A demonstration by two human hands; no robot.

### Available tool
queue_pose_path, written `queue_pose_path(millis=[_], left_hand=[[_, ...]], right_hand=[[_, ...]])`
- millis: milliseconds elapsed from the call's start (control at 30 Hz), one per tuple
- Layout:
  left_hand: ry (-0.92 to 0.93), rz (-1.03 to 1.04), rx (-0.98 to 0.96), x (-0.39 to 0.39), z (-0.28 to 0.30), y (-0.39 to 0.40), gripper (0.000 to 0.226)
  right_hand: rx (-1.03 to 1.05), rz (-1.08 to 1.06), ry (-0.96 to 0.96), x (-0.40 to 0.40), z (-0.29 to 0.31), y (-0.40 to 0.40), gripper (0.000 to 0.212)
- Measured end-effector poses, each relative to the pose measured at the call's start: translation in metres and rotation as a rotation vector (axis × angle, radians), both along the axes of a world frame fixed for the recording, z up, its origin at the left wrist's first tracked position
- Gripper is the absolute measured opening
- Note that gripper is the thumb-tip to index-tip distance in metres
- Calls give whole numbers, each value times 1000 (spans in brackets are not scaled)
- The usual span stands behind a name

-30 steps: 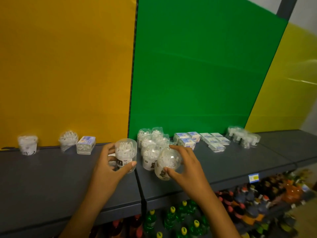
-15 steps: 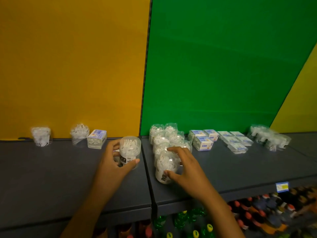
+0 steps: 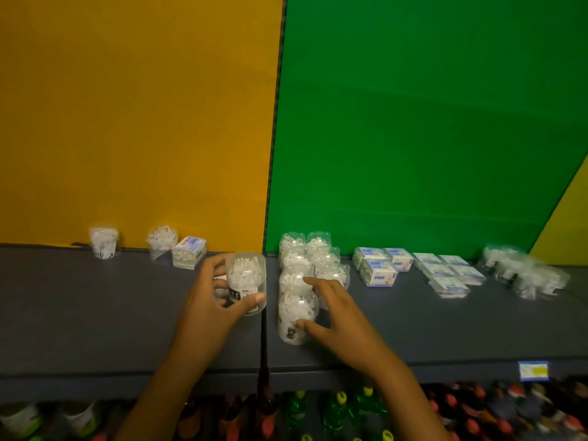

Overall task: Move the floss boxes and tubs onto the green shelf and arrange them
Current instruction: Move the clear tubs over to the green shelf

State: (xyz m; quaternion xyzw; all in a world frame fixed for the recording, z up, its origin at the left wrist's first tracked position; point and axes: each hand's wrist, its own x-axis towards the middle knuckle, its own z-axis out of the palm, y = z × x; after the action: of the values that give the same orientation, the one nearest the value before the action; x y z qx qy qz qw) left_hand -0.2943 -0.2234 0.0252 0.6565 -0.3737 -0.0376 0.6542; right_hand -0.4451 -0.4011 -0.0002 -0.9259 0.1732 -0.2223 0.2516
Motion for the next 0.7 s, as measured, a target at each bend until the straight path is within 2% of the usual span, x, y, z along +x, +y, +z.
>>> queue_pose_path(millis=[67,167,367,700], left_hand=[[-40,2,-12,-15,7,-3,69],[-98,-32,-19,-38,12,-15,63],[-116,-135,-8,-88,9,-47,59],[-106,-280,-57,-179,2,-106,60]], right_hand=[[-34,-27,-4,-18,7,-10,63],[-114,-126,34,-57,19,-30,52],[-286,-369,195,-135,34,-59,58],[-288,-573,215,-258,35,-72,54]])
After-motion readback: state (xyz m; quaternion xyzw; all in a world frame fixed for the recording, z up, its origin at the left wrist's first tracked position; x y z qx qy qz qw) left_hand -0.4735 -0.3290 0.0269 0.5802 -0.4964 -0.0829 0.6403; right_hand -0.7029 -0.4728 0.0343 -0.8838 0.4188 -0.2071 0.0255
